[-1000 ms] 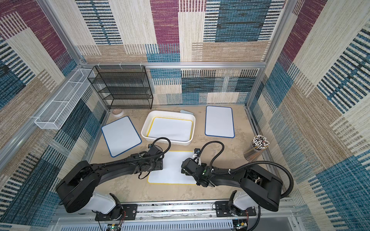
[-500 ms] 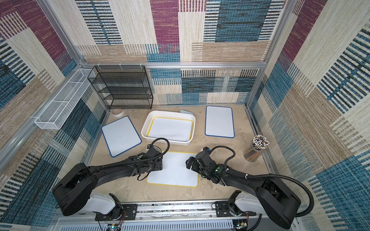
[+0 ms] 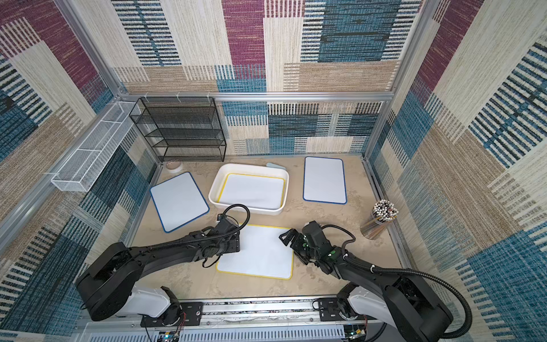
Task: Put the whiteboard into the storage box
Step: Pick up the whiteboard at the center of the board.
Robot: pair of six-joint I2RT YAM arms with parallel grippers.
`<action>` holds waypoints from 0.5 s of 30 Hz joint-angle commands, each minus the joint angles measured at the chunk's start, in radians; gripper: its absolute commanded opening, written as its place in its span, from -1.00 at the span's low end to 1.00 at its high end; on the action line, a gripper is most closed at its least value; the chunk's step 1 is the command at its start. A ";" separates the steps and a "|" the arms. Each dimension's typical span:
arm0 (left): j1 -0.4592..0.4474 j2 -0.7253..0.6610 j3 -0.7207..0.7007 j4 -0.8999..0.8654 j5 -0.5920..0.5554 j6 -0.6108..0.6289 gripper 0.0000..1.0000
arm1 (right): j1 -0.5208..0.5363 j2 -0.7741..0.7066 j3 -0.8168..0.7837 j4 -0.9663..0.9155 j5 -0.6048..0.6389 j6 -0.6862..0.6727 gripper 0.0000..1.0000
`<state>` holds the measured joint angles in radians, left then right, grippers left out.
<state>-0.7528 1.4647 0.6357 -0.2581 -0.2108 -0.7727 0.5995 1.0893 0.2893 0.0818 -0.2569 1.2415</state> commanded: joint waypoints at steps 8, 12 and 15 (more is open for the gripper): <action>-0.003 0.026 -0.033 0.024 0.504 -0.039 0.55 | -0.045 -0.023 -0.063 0.173 -0.215 0.156 1.00; -0.003 0.018 -0.033 0.016 0.499 -0.039 0.55 | -0.059 -0.032 -0.090 0.199 -0.235 0.188 1.00; -0.003 0.009 -0.035 0.011 0.495 -0.040 0.55 | -0.063 -0.053 -0.106 0.208 -0.231 0.201 1.00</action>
<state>-0.7528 1.4570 0.6250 -0.1394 -0.0677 -0.7700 0.5388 1.0496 0.1913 0.2165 -0.4404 1.3956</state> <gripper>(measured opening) 0.774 0.998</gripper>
